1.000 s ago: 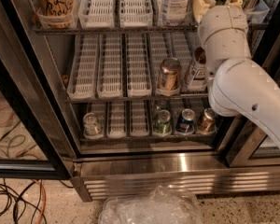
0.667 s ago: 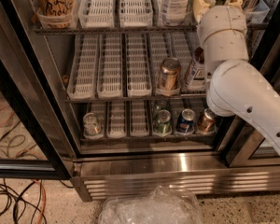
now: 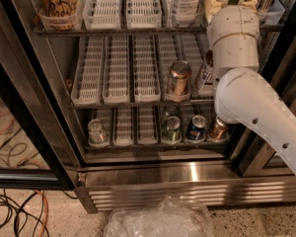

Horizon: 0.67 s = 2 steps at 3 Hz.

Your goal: Pick green can from top shelf of fridge

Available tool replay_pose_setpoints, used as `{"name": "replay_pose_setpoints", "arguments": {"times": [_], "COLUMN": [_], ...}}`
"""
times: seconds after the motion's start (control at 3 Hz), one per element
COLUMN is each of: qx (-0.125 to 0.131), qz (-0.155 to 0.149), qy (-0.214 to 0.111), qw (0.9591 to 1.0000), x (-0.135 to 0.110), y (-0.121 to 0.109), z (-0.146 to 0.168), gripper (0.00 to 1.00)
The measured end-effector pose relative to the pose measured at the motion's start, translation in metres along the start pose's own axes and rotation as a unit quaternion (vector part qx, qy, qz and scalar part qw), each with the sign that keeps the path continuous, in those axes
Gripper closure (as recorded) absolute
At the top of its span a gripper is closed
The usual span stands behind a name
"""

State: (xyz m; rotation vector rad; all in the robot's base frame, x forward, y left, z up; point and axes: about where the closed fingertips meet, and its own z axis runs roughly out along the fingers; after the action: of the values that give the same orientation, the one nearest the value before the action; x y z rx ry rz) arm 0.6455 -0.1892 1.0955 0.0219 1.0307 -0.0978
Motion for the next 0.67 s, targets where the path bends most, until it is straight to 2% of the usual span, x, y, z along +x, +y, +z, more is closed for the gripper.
{"name": "replay_pose_setpoints", "arguments": {"times": [0.67], "qx": [0.003], "qz": [-0.002], "qy": [-0.011], "qw": [0.9999], "x": [-0.0042], "y": [-0.0013], "z": [0.0028], "gripper": [1.00]}}
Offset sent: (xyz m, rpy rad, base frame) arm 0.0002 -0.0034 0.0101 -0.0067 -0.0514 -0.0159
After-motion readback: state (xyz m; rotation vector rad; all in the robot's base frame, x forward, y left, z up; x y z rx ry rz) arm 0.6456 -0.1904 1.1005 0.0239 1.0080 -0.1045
